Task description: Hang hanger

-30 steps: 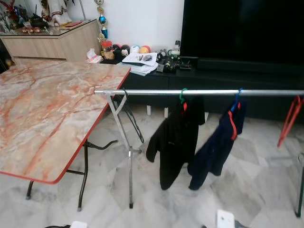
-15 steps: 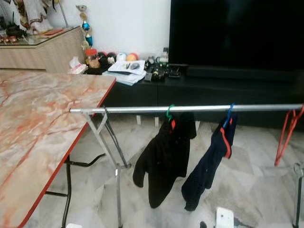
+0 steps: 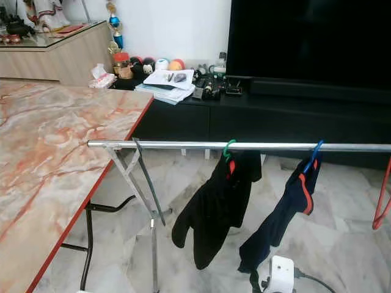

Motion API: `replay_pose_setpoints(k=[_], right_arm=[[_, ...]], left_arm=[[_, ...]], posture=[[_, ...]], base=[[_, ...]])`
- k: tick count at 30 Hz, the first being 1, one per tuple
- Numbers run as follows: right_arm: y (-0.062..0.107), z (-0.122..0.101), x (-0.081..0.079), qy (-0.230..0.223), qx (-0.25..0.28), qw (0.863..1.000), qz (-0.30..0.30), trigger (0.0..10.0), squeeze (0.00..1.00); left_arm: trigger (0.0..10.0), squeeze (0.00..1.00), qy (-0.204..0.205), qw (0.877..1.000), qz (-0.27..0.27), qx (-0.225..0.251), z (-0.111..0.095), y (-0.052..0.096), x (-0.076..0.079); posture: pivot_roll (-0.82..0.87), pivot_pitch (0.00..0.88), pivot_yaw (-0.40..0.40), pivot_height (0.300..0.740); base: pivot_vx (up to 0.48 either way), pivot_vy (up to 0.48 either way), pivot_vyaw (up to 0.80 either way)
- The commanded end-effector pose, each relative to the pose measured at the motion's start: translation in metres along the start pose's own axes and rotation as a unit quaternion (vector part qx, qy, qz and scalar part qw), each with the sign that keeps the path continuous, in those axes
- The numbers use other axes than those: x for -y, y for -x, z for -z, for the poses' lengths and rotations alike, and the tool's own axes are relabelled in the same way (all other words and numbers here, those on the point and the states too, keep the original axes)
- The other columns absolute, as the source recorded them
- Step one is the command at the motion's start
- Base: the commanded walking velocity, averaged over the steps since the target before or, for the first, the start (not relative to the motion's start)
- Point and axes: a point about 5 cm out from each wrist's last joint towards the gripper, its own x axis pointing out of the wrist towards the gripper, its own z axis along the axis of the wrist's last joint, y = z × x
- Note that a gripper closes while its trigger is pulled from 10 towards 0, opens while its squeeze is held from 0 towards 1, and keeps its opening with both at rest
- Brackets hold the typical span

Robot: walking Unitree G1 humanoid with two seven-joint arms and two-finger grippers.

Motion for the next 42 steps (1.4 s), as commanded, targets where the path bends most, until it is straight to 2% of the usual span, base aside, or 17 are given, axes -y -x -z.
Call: replay_pose_setpoints(k=[1,4,12,15,18,19,20,21,22,23,24,27,31,34,38,40,42], right_arm=[[0.002,0.003,0.002,-0.007,0.004,1.0,0.006,10.0,0.0],[0.004,0.005,0.004,-0.022,0.017,0.999,0.016,10.0,0.0],[0.007,0.006,0.007,-0.03,0.042,0.998,0.028,10.0,0.0],[0.008,0.009,0.007,-0.03,0.045,0.998,0.041,10.0,0.0],[0.009,0.009,0.007,-0.011,0.046,0.998,0.048,10.0,0.0],[0.009,0.01,0.007,-0.019,0.045,0.998,0.05,10.0,0.0],[0.033,-0.024,0.017,-0.002,0.224,0.974,0.039,10.0,0.0],[0.033,-0.024,0.017,-0.002,0.224,0.974,0.039,10.0,0.0],[0.05,-0.038,0.019,0.002,0.283,0.959,0.033,10.0,0.0],[0.062,-0.046,0.019,0.004,0.314,0.949,0.029,10.0,0.0],[0.067,-0.05,0.02,0.0,0.323,0.946,0.033,10.0,0.0],[0.075,-0.056,0.022,-0.02,0.338,0.94,0.043,10.0,0.0],[0.083,-0.062,0.024,-0.02,0.352,0.935,0.044,10.0,0.0],[0.092,-0.065,0.023,-0.026,0.343,0.938,0.044,10.0,0.0],[0.084,-0.069,0.03,-0.06,0.322,0.943,0.061,10.0,0.0],[0.08,-0.069,0.034,-0.059,0.311,0.946,0.071,10.0,0.0],[0.077,-0.07,0.033,-0.053,0.303,0.95,0.054,10.0,0.0]], left_arm=[[10.0,0.0,-0.003,1.0,-0.004,-0.013,0.009,0.001,0.0],[10.0,0.0,-0.003,1.0,-0.002,-0.016,0.013,0.002,0.002],[10.0,0.0,-0.008,1.0,-0.004,-0.021,0.018,0.003,0.002],[10.0,0.0,-0.012,1.0,-0.005,-0.026,0.022,0.004,0.002],[10.0,0.0,-0.014,0.999,-0.005,-0.028,0.024,0.004,0.002],[10.0,0.0,-0.016,0.999,-0.004,-0.03,0.025,0.004,0.002],[10.0,0.0,-0.02,0.999,-0.001,-0.034,0.027,0.004,0.003],[10.0,0.0,-0.02,0.999,-0.001,-0.034,0.027,0.004,0.003],[10.0,0.0,-0.02,0.999,-0.001,-0.035,0.028,0.005,0.004],[10.0,0.0,-0.02,0.999,-0.001,-0.036,0.028,0.005,0.004],[10.0,0.0,-0.02,0.999,-0.001,-0.036,0.028,0.005,0.004],[10.0,0.0,-0.018,0.999,-0.002,-0.037,0.03,0.005,0.002],[10.0,0.0,-0.017,0.999,-0.003,-0.036,0.03,0.005,0.001],[10.0,0.0,-0.015,0.999,-0.004,-0.035,0.03,0.006,0.0],[10.0,0.0,-0.001,1.0,-0.01,-0.023,0.024,0.005,-0.002],[10.0,0.0,0.007,1.0,-0.013,-0.016,0.021,0.004,-0.003],[10.0,0.0,0.014,1.0,-0.014,-0.01,0.018,0.003,-0.003]], posture=[[-0.01,0.0,0.042,0.74],[-0.03,0.0,0.046,0.74],[-0.03,0.0,0.056,0.74],[-0.04,0.0,0.057,0.74],[-0.04,0.0,0.06,0.74],[-0.06,0.0,0.062,0.74],[-0.06,0.0,0.064,0.74],[-0.06,0.0,0.064,0.74],[-0.06,0.0,0.065,0.74],[-0.06,0.0,0.065,0.74],[-0.06,0.0,0.063,0.74],[-0.05,0.0,0.06,0.74],[-0.05,0.0,0.061,0.74],[-0.04,0.0,0.058,0.74],[-0.01,0.0,0.045,0.74],[-0.01,0.0,0.042,0.74],[0.01,0.0,0.036,0.74]], base=[[0.0,0.0,0.0],[0.0,0.0,0.0],[0.0,0.0,0.0],[0.0,0.0,0.0],[0.0,0.0,0.0],[0.0,0.0,0.0],[0.0,0.0,0.0],[0.0,0.0,0.0],[0.0,0.0,0.0],[0.0,0.0,0.0],[0.0,0.0,0.0],[0.0,0.0,0.0],[0.0,0.0,0.0],[0.0,0.0,0.0],[0.0,0.0,0.0],[0.0,0.0,0.0],[0.0,0.0,0.0]])
